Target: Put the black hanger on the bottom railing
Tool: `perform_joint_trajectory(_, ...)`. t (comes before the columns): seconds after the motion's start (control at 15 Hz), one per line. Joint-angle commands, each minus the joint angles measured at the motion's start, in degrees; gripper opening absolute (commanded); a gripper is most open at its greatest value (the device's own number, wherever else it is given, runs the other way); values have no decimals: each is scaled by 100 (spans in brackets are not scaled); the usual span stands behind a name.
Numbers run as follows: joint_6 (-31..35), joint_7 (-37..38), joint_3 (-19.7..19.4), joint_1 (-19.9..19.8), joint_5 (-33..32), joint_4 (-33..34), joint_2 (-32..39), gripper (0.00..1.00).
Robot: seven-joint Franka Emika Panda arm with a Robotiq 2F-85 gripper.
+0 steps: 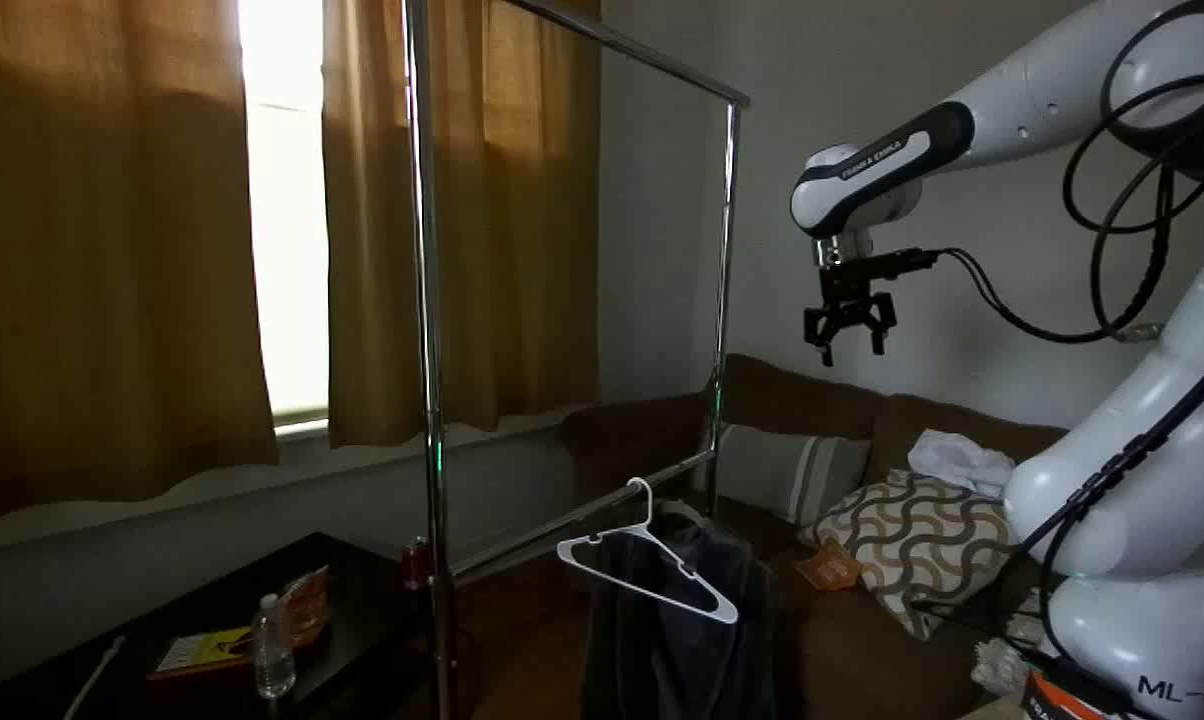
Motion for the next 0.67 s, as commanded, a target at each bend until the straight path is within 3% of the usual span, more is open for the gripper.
perform_joint_trajectory(0.0, -25, 26, -119, 135, -33, 17, 5, 100)
perform_joint_trajectory(0.33, -25, 26, -119, 134, -33, 17, 6, 100)
perform_joint_trajectory(0.6, 89, -233, -586, -120, -26, 215, 314, 100)
